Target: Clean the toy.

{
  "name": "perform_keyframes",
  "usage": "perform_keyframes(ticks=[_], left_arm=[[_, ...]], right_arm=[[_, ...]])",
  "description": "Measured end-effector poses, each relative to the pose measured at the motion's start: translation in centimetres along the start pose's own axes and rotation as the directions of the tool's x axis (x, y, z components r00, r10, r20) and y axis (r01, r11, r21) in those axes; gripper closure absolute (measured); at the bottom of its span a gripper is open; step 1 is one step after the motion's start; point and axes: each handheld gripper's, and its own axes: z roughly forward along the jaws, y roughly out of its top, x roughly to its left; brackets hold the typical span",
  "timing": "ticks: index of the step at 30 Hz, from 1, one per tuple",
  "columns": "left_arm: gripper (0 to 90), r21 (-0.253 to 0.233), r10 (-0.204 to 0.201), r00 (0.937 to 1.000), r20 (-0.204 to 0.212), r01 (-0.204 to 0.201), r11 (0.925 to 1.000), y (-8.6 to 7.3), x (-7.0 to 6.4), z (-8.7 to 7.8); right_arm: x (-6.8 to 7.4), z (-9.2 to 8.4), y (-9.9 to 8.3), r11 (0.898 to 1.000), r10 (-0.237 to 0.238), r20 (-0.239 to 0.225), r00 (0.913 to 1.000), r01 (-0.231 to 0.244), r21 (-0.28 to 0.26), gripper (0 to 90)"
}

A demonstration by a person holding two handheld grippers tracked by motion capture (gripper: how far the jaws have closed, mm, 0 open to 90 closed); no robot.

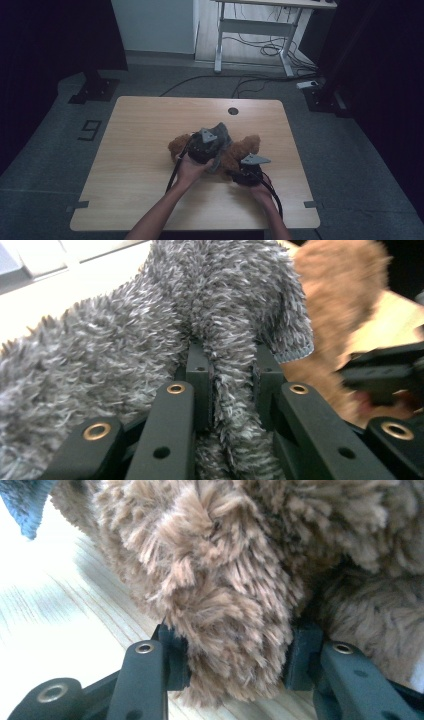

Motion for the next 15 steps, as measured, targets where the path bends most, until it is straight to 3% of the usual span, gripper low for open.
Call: perform_keyframes(ticks=[3, 10, 13, 15], left_arm=[[75.7, -0.019, -0.021, 0.9997, 0.013, 0.021, 0.9996, -0.9, 1.1, -1.0], [75.6, -0.038, -0.019, 0.9996, 0.022, 0.02, 0.9991, -1.5, 1.4, -2.3], [75.5, -0.049, -0.031, 0.9991, 0.03, 0.032, 0.9983, -1.4, 1.5, -2.6], [75.5, -0.06, -0.058, 0.9964, 0.061, 0.062, 0.9963, -1.0, 1.6, -2.7]], right_arm=[[0.0, 0.0, 0.0, 1.0, 0.0, -0.001, 1.0, 0.0, -0.003, 56.1], [0.0, 0.0, 0.0, 1.0, 0.004, -0.004, 1.0, -0.004, -0.001, 56.0], [0.0, 0.0, -0.1, 1.0, 0.006, -0.006, 1.0, -0.006, -0.002, 56.1], [0.0, 0.0, -0.1, 1.0, 0.015, -0.008, 0.9999, -0.015, -0.001, 56.2]])
